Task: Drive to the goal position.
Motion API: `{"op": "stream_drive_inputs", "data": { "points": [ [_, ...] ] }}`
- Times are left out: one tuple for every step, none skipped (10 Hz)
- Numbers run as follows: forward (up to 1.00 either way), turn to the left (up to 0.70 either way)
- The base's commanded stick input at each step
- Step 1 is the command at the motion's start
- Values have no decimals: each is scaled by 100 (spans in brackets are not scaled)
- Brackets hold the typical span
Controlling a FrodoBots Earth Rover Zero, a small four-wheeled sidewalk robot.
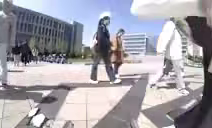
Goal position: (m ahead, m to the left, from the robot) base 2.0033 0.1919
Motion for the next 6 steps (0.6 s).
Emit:
{"op": "stream_drive_inputs", "data": {
  "points": [
    [0, 0],
    [12, 0],
    [41, 0],
    [71, 0],
    [100, 0],
    [100, 0]
  ]
}}
